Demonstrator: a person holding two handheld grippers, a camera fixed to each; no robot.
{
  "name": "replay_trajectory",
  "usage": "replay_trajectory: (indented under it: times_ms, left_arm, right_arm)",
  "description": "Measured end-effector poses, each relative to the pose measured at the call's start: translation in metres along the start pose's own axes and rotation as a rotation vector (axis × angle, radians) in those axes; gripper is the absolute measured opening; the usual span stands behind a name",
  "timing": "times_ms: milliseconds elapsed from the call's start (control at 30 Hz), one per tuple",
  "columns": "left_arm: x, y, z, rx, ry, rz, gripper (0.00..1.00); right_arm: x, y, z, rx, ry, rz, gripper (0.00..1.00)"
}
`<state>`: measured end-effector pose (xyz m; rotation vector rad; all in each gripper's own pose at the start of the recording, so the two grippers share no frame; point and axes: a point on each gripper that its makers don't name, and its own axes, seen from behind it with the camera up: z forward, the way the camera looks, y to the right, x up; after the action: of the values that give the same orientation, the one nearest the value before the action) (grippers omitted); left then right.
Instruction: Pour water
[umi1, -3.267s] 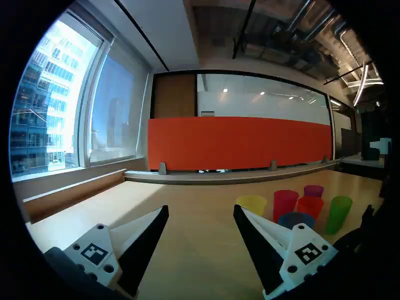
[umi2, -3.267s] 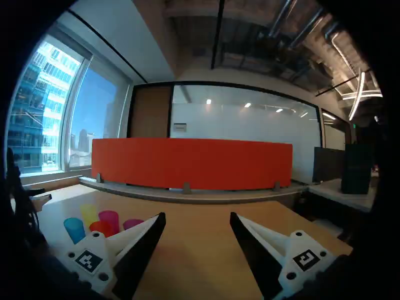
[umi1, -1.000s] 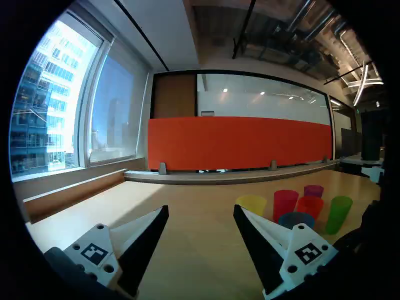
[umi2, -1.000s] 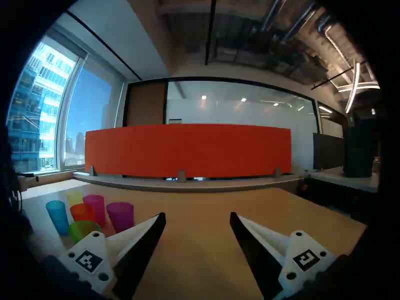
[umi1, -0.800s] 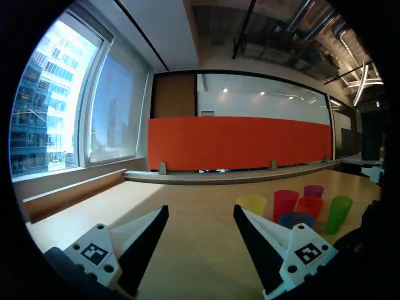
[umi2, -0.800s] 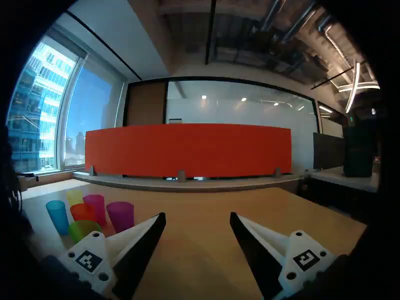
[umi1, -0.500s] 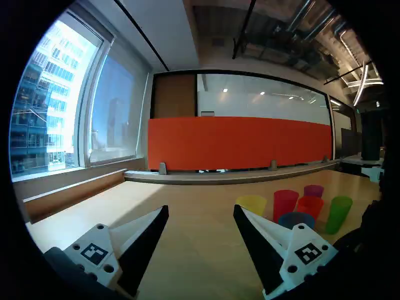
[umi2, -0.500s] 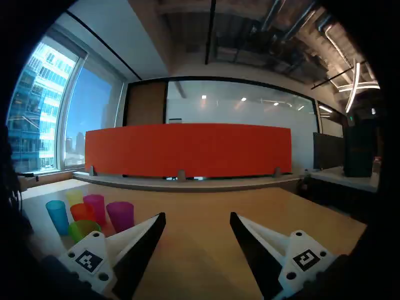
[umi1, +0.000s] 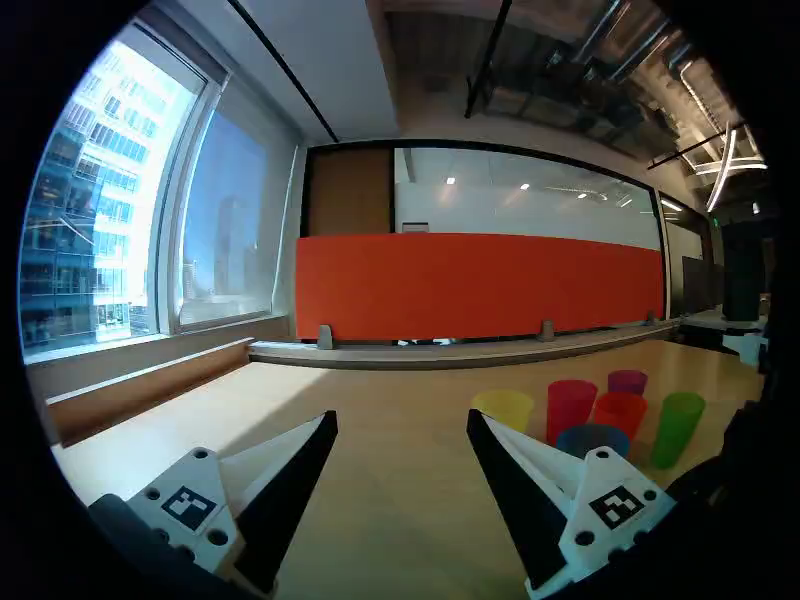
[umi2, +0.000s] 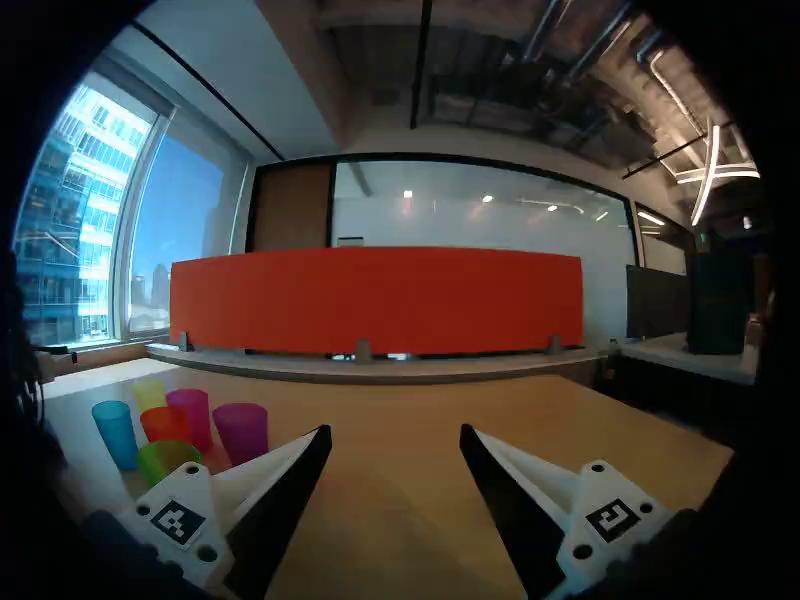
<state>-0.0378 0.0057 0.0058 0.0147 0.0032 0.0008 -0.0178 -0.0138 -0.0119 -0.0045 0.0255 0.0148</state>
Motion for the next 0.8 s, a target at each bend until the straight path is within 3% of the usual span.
replay_trajectory:
  times_ms: [800]
  left_arm:
    - [-0.0004,0.0004,0.0001,-0.001,0.0,-0.001,0.96]
  right_arm:
    - [-0.0003,-0.0006,-0.0001,0.0,0.0,0.0,0.99]
